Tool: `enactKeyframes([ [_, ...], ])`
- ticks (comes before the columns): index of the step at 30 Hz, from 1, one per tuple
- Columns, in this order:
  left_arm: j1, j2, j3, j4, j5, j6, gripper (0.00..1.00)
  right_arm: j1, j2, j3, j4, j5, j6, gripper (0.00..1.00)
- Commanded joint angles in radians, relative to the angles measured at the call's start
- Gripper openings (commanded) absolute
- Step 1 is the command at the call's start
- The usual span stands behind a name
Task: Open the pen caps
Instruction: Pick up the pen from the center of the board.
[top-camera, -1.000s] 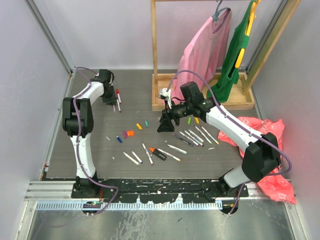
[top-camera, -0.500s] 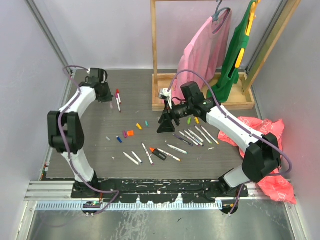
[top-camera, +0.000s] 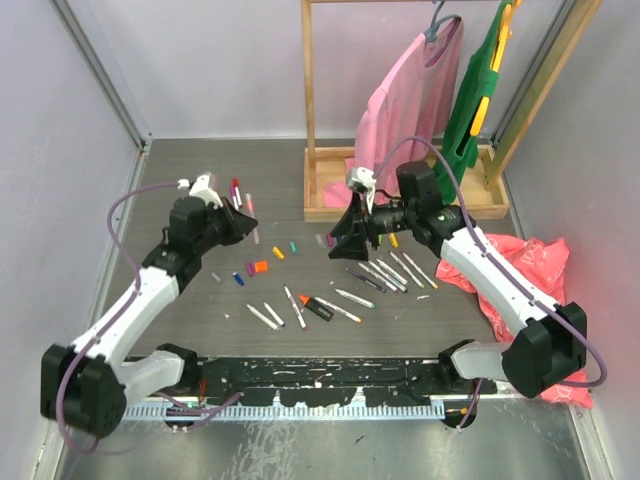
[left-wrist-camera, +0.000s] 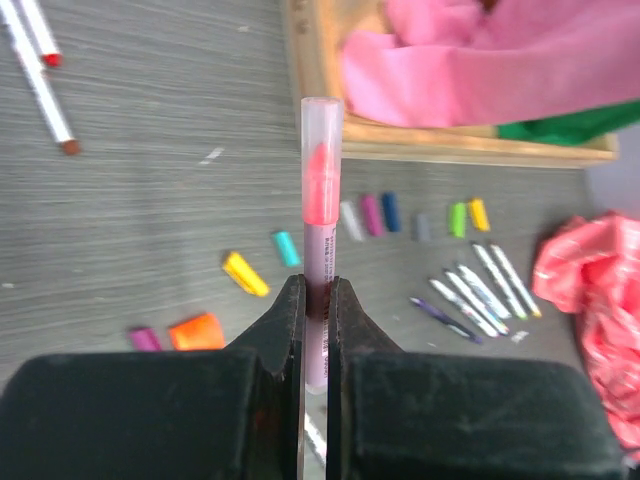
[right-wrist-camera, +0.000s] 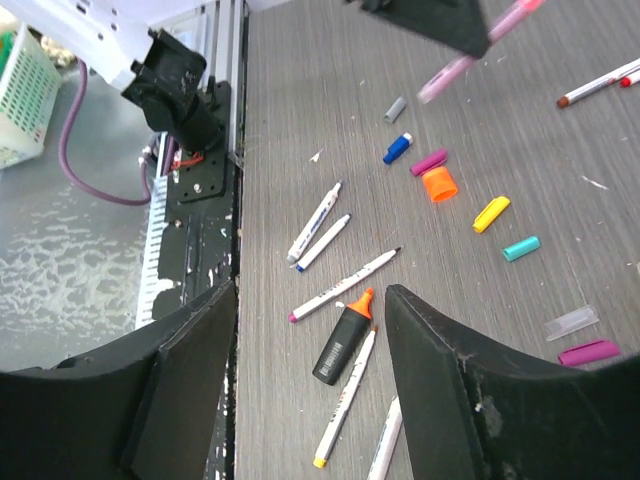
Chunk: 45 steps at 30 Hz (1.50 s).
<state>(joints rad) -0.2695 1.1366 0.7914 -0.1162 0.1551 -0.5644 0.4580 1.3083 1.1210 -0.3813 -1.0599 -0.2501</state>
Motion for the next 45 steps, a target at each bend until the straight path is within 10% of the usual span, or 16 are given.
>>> enactKeyframes([
  [1,-0.075,-0.186,-0.113,0.261,0.029,-0.098,0.0,-0.033,-0.063,-0.037,0.159,-0.067,0.084,0.67],
  [19,-0.444,-0.449,-0.407,0.666,-0.155,-0.182,0.0,-0.065,-0.078,-0.177,0.471,-0.15,0.333,0.68],
  [27,-0.59,-0.391,-0.421,0.809,-0.27,-0.134,0.0,-0.059,-0.056,-0.278,0.734,-0.156,0.533,0.7],
  [45,-0.695,-0.179,-0.407,1.035,-0.357,-0.112,0.0,0.072,-0.007,-0.313,0.754,-0.047,0.54,0.72],
])
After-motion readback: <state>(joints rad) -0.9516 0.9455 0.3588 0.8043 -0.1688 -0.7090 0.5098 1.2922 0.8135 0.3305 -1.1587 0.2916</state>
